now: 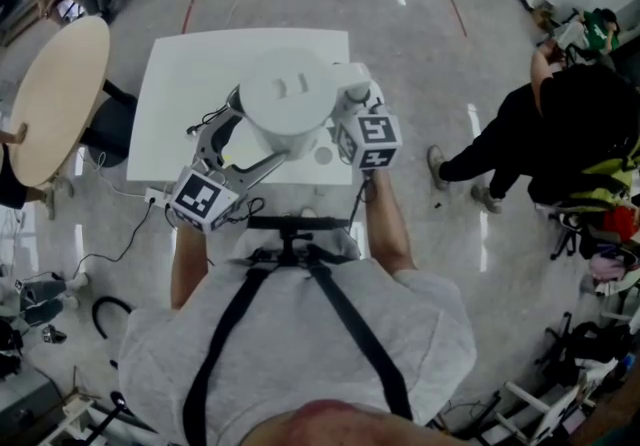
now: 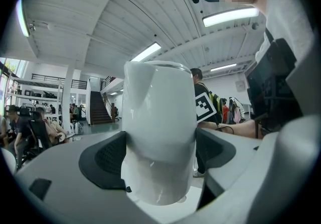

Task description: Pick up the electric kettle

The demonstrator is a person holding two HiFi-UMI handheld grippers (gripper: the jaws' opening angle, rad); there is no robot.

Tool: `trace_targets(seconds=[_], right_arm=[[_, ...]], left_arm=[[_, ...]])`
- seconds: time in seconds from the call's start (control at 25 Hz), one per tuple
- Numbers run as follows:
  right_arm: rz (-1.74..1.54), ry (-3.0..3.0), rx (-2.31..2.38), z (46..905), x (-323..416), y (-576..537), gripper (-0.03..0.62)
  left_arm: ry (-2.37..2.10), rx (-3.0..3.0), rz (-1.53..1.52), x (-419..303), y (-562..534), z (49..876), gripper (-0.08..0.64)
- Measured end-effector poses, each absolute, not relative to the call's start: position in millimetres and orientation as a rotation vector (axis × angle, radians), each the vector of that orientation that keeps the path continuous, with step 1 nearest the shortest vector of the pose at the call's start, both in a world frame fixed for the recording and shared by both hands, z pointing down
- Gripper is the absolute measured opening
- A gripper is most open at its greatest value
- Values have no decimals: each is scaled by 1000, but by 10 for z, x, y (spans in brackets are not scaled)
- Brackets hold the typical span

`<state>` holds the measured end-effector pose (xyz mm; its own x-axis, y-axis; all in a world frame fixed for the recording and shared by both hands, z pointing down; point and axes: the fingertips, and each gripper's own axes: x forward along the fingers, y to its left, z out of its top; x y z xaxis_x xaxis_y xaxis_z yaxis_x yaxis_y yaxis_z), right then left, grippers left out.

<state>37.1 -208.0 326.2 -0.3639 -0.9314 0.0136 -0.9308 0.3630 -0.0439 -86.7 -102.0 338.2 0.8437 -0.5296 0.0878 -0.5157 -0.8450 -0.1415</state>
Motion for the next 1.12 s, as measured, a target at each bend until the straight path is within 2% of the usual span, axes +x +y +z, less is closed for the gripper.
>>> trace_targets(seconds=[1.12], right_arm=[[-34,2577,-1784,3209,448,-2085,2]], left_arm=[[825,-2907,-173,-801,-1028,3362,437]])
